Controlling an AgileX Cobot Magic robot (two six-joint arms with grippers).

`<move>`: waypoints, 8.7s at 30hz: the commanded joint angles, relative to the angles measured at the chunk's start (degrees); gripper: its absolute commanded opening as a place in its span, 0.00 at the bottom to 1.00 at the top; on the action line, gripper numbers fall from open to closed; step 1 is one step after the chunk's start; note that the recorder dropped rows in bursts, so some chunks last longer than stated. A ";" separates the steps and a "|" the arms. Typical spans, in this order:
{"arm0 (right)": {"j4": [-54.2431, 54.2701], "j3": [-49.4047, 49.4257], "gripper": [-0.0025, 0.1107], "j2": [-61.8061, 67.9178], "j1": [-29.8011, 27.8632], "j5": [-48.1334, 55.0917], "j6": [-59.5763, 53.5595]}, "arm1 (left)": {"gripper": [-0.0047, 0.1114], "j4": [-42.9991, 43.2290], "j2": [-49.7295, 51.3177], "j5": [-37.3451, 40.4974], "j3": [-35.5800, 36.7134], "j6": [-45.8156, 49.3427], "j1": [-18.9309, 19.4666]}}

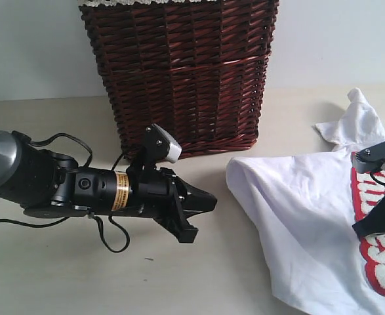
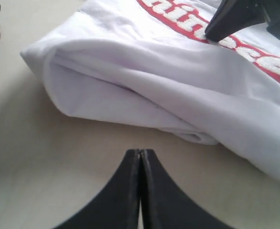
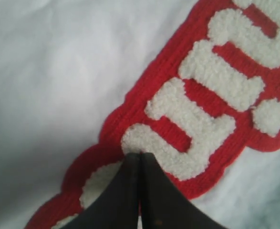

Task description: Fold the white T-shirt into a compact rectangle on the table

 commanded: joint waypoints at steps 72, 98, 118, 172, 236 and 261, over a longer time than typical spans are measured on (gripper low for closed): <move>8.28 -2.94 0.02 -9.82 20.98 5.26 13.25 | 0.38 0.86 -0.52 6.13 -8.64 -7.72 0.91; -50.65 -2.94 0.31 -14.90 20.98 13.67 74.59 | 0.38 2.39 -0.44 2.84 -8.40 -6.51 -13.06; -50.64 -2.94 0.49 -15.00 20.98 14.92 79.11 | 0.65 -17.20 7.39 25.26 -19.87 -15.47 -15.47; -46.76 -14.44 0.53 -27.74 20.98 14.55 74.36 | 0.44 -7.06 9.97 30.92 -24.84 -41.57 -23.86; -42.03 -14.44 0.52 -29.66 20.98 18.09 64.19 | 0.04 40.15 -19.62 -25.05 -12.36 -47.75 -1.95; -39.93 -14.11 0.02 -63.96 20.98 13.73 51.38 | 0.04 40.15 -25.59 -6.75 -13.69 -47.75 10.11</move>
